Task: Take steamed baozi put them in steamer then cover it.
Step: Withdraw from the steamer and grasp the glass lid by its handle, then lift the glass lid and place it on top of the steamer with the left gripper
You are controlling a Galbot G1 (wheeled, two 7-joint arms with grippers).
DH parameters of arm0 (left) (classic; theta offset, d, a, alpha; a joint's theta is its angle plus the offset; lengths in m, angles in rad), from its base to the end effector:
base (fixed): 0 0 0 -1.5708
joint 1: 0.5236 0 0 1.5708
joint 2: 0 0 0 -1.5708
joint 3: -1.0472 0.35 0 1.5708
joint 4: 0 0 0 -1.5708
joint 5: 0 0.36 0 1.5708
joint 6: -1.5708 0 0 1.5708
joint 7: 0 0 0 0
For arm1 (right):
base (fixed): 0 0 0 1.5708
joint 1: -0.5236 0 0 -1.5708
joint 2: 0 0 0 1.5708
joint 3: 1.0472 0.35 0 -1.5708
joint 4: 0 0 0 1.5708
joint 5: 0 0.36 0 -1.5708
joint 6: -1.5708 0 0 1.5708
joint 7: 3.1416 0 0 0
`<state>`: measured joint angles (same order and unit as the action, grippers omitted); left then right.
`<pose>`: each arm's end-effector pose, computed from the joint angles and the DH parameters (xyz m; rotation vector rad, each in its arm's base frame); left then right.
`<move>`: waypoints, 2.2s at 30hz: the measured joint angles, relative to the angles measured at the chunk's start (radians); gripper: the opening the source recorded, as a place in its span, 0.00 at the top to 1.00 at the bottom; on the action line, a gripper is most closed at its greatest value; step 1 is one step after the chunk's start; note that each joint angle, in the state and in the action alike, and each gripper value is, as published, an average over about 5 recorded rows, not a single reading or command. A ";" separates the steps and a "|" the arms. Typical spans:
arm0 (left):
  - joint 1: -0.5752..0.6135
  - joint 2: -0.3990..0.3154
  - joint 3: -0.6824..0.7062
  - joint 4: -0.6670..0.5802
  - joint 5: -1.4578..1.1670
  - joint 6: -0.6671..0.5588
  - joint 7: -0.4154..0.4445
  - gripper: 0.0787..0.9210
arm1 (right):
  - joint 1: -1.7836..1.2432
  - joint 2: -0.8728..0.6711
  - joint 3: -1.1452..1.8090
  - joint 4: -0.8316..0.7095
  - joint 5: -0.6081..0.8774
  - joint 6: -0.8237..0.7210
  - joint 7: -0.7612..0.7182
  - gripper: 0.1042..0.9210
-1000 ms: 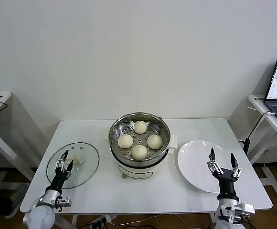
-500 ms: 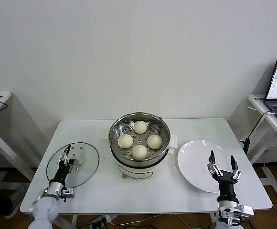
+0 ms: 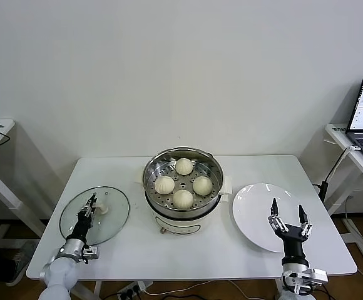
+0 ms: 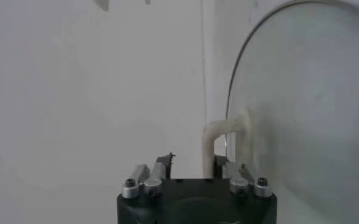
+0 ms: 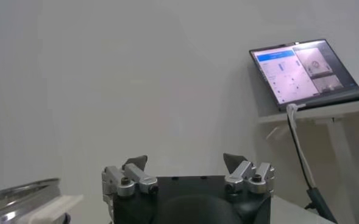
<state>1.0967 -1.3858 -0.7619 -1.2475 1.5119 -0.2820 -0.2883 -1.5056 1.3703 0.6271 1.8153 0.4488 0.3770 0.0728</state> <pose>0.3094 0.1646 -0.4575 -0.0809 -2.1504 -2.2433 0.2007 -0.0877 -0.3783 0.2744 2.9361 0.3149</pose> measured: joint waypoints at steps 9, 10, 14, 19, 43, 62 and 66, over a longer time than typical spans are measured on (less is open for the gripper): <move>0.032 -0.005 -0.004 -0.081 -0.014 0.016 -0.004 0.87 | 0.010 0.002 -0.007 -0.015 -0.004 0.002 0.000 0.12; 0.039 -0.004 -0.006 -0.099 -0.017 0.019 -0.003 0.87 | 0.011 0.002 -0.008 -0.015 -0.005 0.002 0.000 0.12; 0.074 0.006 -0.016 -0.192 -0.036 0.037 0.010 0.87 | 0.014 0.002 -0.009 -0.015 -0.005 0.002 0.000 0.12; 0.131 0.036 -0.014 -0.343 -0.098 0.093 0.064 0.87 | 0.019 -0.003 -0.007 -0.021 -0.003 0.003 -0.003 0.12; 0.065 0.183 0.478 -0.817 -0.223 0.678 0.478 0.87 | -0.002 0.010 0.010 -0.038 -0.027 0.031 -0.012 0.12; -0.160 0.030 0.836 -0.655 -0.063 0.869 0.563 0.87 | -0.005 0.040 0.005 -0.054 -0.069 0.036 -0.007 0.12; -0.182 -0.010 0.862 -0.620 -0.036 0.872 0.564 0.87 | -0.010 0.042 0.007 -0.057 -0.079 0.042 -0.007 0.12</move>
<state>0.9146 -1.3958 0.0998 -1.8675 1.4758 0.5899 0.2756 -1.5155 1.4123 0.6337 1.7581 0.3699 0.4190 0.0661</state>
